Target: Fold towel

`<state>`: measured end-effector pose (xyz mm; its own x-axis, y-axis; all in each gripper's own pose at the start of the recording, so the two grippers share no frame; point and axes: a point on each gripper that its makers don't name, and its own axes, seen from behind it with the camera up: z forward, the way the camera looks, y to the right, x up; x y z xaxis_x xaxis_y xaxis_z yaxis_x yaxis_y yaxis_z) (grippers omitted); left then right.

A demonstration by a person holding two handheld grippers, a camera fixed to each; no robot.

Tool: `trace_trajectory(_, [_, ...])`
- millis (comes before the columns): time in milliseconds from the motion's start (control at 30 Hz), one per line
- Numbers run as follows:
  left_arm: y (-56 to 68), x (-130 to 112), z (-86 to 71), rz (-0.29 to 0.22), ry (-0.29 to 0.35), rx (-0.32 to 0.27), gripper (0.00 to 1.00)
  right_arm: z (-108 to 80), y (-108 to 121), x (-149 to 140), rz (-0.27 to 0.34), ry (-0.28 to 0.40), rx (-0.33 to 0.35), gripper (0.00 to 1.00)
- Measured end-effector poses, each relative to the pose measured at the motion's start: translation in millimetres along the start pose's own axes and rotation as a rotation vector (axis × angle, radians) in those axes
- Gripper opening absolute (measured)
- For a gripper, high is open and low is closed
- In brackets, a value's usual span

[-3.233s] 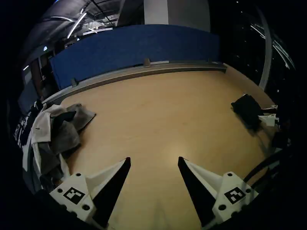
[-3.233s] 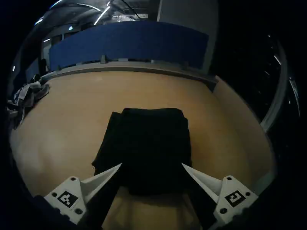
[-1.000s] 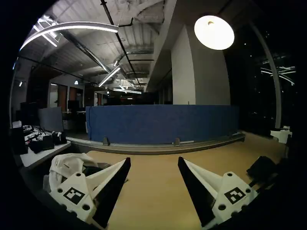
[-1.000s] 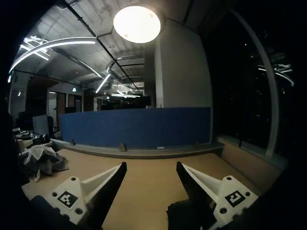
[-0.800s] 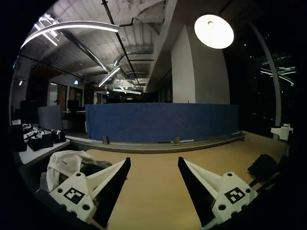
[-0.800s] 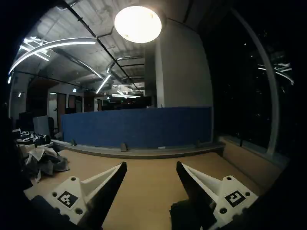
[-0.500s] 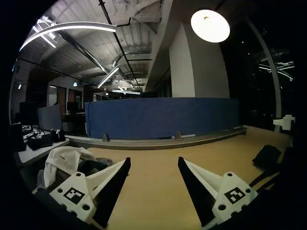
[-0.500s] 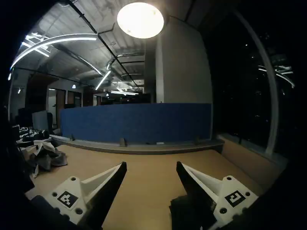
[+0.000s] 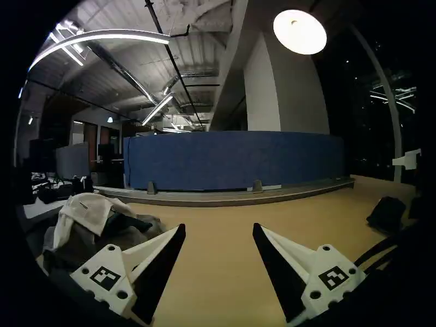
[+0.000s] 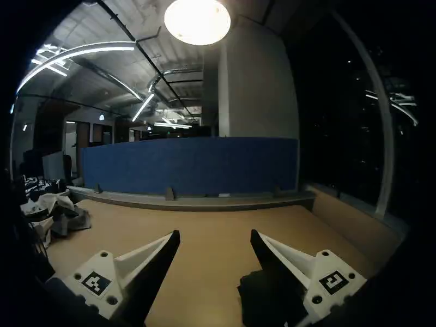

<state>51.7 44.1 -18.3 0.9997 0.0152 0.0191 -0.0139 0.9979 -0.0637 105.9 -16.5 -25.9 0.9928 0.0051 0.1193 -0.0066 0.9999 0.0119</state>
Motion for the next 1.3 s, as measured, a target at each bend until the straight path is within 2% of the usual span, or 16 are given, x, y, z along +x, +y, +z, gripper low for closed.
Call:
trace_trajectory(300, [-14.9, -8, 9.8, 0.025, 0.031, 0.029, 0.91, 13.0, -18, 3, -0.062, -0.005, 0.023, 1.00])
trace_trajectory(700, [-31.2, -32, 15.9, 0.028, 0.036, 0.051, 0.91, 22.0, -21, -7, -0.093, -0.004, 0.024, 1.00])
trace_trajectory(867, [-37.7, -39, 14.7, 0.013, 0.034, 0.058, 0.91, 24.4, -24, -9, -0.102, -0.007, 0.029, 1.00])
trace_trajectory(1100, [-38.7, -44, 14.5, -0.008, 0.035, 0.057, 0.91, 25.4, -32, -8, -0.107, -0.004, 0.042, 1.00])
trace_trajectory(1300, [-37.9, -47, 15.4, -0.008, 0.035, 0.050, 0.91, 24.8, -35, -9, -0.105, -0.003, 0.048, 1.00])
